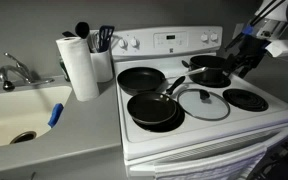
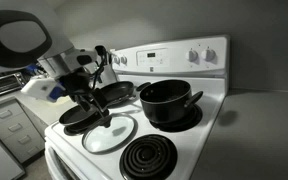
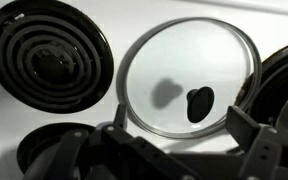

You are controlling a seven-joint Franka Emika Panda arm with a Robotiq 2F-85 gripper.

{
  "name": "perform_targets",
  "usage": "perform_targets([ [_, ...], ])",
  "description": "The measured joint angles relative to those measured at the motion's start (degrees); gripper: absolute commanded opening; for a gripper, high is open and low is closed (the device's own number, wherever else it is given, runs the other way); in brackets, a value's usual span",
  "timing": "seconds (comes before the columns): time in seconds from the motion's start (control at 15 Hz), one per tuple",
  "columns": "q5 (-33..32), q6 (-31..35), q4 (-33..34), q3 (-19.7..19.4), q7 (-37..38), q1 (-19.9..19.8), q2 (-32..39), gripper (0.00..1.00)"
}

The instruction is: Place the lid on the black pot

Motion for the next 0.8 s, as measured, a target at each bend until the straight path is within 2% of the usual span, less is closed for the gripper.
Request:
perform_targets([
  [0.8,-0.09,2.91,0.38,-0.46,-0.1,0.0,2.82,1.0],
])
